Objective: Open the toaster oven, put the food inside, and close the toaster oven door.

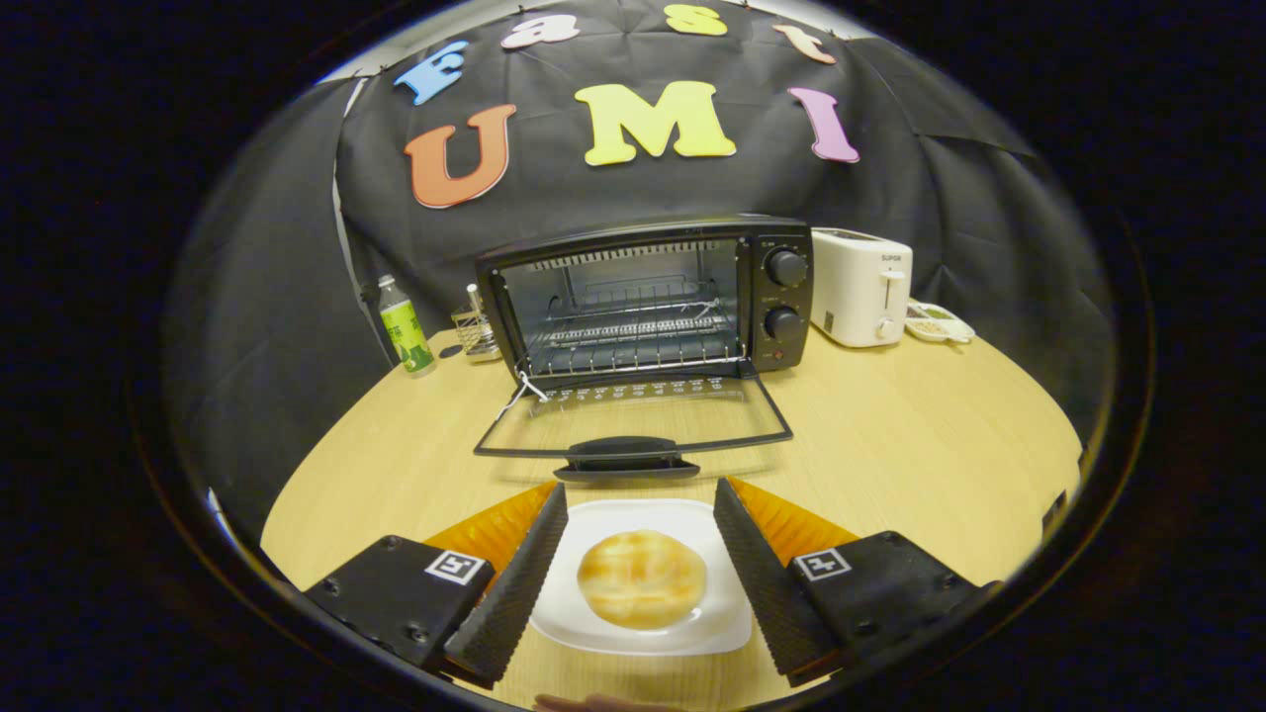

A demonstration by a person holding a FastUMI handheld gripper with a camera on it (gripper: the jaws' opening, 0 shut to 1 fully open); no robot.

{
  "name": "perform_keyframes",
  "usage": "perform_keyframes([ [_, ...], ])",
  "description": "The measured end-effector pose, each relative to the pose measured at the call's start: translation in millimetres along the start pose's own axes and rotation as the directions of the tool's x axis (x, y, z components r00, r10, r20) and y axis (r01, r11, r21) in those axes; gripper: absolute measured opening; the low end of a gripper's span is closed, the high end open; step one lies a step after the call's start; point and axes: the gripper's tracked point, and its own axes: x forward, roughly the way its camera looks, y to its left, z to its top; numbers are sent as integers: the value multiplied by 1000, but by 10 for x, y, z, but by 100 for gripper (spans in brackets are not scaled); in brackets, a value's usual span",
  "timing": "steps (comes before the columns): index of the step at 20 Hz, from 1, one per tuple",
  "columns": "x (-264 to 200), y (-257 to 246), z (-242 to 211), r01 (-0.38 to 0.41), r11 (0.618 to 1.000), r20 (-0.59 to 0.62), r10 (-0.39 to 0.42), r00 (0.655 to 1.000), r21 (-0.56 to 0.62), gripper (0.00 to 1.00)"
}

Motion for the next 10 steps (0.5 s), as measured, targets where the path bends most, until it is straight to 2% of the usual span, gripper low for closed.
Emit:
perform_keyframes([
  [5,-124,-19,-302,-19,1000,-8,19,1000,-3,98],
  [8,-102,-69,-446,-4,1000,-9,4,1000,-28,98],
  [10,-157,2,-517,-32,999,-11,32,999,-13,98],
])
